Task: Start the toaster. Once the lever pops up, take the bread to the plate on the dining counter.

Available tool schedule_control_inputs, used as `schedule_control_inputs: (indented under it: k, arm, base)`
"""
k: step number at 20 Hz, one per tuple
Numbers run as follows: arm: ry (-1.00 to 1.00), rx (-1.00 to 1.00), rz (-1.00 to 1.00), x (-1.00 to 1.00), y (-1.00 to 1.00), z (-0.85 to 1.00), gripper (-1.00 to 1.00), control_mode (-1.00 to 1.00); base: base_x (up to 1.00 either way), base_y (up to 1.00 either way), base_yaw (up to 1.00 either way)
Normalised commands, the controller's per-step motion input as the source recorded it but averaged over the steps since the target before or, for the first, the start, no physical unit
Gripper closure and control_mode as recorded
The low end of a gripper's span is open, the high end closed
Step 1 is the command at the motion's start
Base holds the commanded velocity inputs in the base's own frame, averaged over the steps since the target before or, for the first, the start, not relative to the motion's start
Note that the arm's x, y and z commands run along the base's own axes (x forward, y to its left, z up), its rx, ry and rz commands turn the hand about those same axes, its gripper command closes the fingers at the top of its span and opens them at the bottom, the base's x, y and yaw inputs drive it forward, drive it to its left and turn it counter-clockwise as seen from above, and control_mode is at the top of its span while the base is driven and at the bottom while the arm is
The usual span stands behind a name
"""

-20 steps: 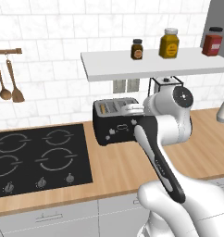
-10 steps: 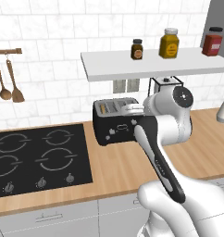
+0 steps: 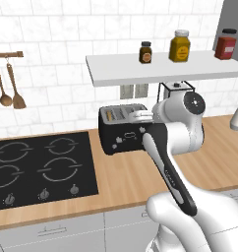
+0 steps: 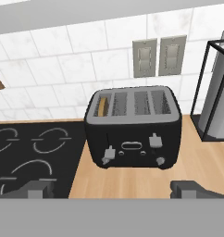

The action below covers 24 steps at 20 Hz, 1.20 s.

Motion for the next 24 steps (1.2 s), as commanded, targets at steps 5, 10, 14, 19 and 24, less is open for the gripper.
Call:
schedule_control_inputs:
  k: [5, 10, 14, 19, 24]
  arm:
    - [0.0, 0.0, 0.0, 0.0, 0.0, 0.0, -1.0, -1.0]
    - [-0.01, 0.0, 0.0, 0.0, 0.0, 0.33, -1.0, -1.0]
    - [-0.01, 0.0, 0.0, 0.0, 0.02, 0.34, -1.0, -1.0]
    - [0.0, 0.0, 0.0, 0.0, 0.01, 0.15, -1.0, -1.0]
    - [0.0, 0.0, -0.03, 0.0, 0.12, 0.04, -1.0, -1.0]
  base:
    - [0.0, 0.0, 0.0]
    - [0.0, 0.0, 0.0]
    - [0.0, 0.0, 0.0]
    - [0.0, 0.0, 0.0]
    - [0.0, 0.0, 0.0]
